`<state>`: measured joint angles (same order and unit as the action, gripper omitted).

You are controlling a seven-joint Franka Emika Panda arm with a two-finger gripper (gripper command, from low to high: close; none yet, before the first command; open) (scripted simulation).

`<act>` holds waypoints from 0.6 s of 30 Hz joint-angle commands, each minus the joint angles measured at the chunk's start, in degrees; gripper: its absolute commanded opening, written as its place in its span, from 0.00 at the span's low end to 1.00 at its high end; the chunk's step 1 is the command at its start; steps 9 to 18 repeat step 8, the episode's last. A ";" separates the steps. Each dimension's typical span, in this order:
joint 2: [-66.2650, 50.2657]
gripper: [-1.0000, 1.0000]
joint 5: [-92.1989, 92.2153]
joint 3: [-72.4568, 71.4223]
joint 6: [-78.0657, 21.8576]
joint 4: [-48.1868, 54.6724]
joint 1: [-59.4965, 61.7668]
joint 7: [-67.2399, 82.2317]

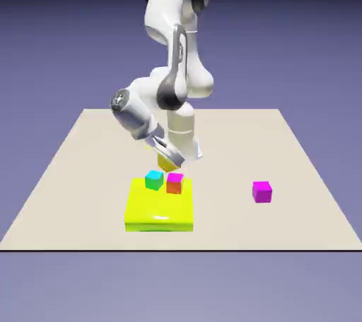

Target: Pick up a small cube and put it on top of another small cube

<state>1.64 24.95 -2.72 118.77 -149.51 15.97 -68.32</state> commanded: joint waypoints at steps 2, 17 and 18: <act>-0.34 1.00 0.07 -0.13 0.70 -0.39 0.18 0.08; 4.67 1.00 -3.69 1.64 -9.98 5.32 1.85 -2.40; 4.67 1.00 -3.69 1.64 -9.98 5.32 1.85 -2.40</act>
